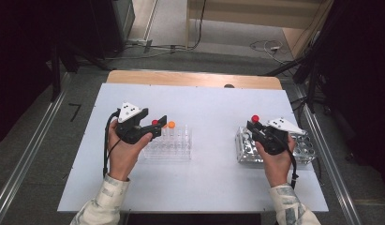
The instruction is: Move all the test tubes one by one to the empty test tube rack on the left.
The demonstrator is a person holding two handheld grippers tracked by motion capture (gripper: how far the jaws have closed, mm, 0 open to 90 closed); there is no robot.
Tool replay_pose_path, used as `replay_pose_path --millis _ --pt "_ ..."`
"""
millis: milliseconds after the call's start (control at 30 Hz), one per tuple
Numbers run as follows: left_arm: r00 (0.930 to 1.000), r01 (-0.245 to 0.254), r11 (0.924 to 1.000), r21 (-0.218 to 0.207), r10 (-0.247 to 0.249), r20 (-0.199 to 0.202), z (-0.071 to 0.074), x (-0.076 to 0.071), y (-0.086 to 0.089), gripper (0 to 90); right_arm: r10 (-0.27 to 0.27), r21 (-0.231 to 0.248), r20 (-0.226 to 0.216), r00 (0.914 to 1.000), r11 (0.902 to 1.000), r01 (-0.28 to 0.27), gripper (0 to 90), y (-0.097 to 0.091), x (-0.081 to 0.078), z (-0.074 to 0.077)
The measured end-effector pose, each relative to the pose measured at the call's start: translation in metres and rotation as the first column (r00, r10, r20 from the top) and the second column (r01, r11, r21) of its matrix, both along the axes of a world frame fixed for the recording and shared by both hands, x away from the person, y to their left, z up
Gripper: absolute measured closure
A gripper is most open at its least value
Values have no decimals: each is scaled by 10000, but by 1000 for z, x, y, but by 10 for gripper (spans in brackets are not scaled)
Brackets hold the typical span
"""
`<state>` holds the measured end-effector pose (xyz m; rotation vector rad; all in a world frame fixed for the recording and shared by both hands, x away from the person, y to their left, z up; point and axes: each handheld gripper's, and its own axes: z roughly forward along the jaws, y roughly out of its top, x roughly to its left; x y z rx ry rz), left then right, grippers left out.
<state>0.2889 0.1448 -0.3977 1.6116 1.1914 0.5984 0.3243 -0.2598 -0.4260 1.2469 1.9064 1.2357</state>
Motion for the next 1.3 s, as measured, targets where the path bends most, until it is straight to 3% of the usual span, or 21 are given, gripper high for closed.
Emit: replay_pose_path --millis 200,433,667,767,933,1100,1300 --pt "10000 23 10000 18 -23 22 1 -1 -1 278 41 3 555 9984 10000 -41 708 -2 -11 19" --pt "9999 95 9999 -47 -95 139 4 -4 -5 280 216 193 764 9968 9995 -232 709 -1 -20 30" --pt "9982 492 9983 -298 -482 348 10 -10 -13 280 887 41 829 9926 9960 -893 709 16 -31 34" --pt "9965 713 9972 -208 -703 443 12 -13 -19 280 1303 28 772 9885 9914 -1309 709 27 -35 33" --pt "9921 1143 9933 -185 -1132 538 15 -18 -33 280 1987 -163 584 9783 9800 -1981 709 48 -40 27" --pt "9841 1705 9852 -161 -1694 534 15 -23 -49 286 2760 -256 346 9605 9610 -2752 710 71 -48 20" --pt "9667 2524 9675 -134 -2515 472 15 -31 -70 311 3431 -481 175 9391 9385 -3420 710 93 -58 14"
